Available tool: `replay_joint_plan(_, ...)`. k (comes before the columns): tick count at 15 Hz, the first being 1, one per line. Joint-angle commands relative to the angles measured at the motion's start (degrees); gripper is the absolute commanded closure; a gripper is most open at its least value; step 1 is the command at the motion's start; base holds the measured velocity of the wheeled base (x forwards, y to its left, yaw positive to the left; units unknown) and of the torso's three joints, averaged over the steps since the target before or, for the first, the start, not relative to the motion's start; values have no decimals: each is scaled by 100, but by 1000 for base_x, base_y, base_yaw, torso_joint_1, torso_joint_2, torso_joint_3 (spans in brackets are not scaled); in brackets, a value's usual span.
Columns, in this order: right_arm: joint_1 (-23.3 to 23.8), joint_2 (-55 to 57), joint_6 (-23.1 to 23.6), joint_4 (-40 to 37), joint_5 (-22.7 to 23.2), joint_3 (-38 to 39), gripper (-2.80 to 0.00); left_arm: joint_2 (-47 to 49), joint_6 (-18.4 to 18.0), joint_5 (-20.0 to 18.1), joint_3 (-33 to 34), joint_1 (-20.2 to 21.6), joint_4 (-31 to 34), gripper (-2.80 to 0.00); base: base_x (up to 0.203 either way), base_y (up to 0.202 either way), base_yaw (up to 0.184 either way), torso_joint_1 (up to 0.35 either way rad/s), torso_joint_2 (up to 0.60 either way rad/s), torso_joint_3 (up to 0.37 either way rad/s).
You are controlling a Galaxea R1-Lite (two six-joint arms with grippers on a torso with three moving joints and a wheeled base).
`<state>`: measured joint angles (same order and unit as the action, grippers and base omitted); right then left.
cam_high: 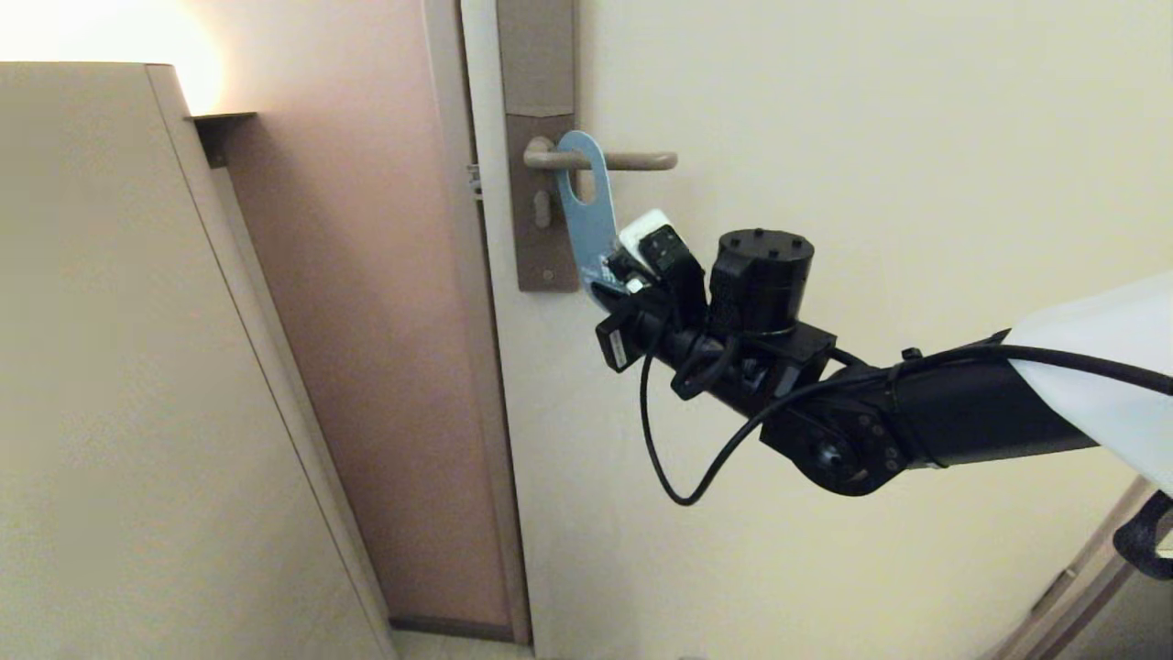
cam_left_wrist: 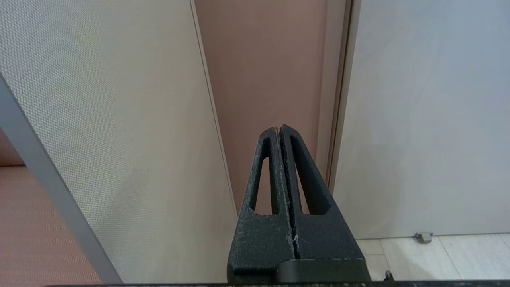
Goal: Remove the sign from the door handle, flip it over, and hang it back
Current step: Hang the sign back with the other side facing out
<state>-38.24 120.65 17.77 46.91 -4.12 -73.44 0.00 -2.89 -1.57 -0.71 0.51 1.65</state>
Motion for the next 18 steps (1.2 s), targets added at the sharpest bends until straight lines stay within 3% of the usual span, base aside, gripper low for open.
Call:
replay_joint_plan(1,-107,99,-20,20,-478,-30,0,9,-1,-1,0,2,2,0,0,0,0,0,0,0)
replay_joint_plan(4,-114,67,-26,11,-620,-30,0,9,-1,-1,0,2,2,0,0,0,0,0,0,0)
replay_joint_plan(7,-122,18,-78,-183,-1292,-24,0,9,-1,-2,-3,2,2,0,0,0,0,0,0,0)
replay_joint_plan(13,-278,-129,-72,-773,-2130,-87,0,9,-1,-1,0,2,2,0,0,0,0,0,0,0)
replay_joint_plan(18,-581,-154,-55,-806,-2172,-197,0,9,-1,-1,0,2,2,0,0,0,0,0,0,0)
